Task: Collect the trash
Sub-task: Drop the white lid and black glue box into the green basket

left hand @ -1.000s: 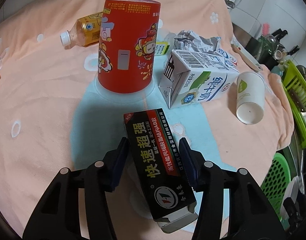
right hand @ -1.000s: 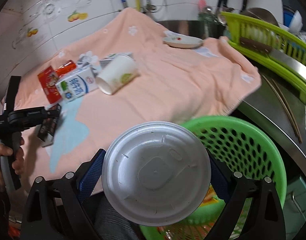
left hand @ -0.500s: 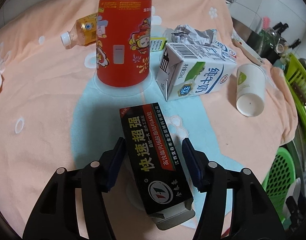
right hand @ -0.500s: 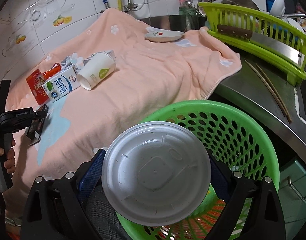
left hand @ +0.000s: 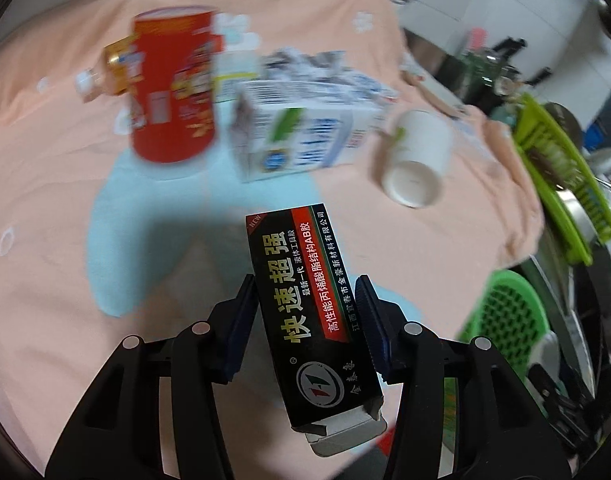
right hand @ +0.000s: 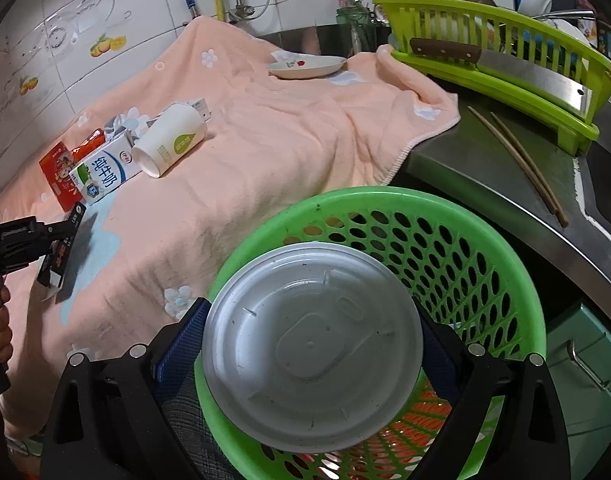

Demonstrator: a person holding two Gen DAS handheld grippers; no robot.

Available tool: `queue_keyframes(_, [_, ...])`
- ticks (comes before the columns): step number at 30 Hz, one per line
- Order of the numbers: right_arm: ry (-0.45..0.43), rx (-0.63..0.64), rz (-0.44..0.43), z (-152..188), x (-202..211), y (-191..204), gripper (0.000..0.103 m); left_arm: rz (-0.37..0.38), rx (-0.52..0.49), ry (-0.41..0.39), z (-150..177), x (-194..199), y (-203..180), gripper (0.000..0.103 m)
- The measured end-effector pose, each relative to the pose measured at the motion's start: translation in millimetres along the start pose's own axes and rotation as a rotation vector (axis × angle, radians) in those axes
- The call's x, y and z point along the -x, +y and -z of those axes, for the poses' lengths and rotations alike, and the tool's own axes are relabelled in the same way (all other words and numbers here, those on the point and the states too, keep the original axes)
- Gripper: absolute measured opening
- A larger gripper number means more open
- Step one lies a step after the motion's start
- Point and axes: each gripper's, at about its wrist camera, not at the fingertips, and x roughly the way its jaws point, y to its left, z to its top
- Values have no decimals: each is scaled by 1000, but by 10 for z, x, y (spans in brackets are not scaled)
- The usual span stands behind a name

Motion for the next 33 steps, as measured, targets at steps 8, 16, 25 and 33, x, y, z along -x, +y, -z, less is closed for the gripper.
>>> queue_keyframes(8, [-21, -31, 23, 32, 96, -166, 93, 131, -124, 14, 96, 38, -670, 49])
queue_keyframes(16, [-44, -75, 40, 81, 229, -406, 93, 220, -225, 42, 212, -5, -1233, 49])
queue_keyframes(25, [-65, -132, 73, 188, 401, -721, 93, 284, -360, 102, 436, -220, -1888, 50])
queue_keyframes(33, [-77, -174, 84, 250, 476, -913, 93, 304, -423, 147, 655, -354, -2196, 50])
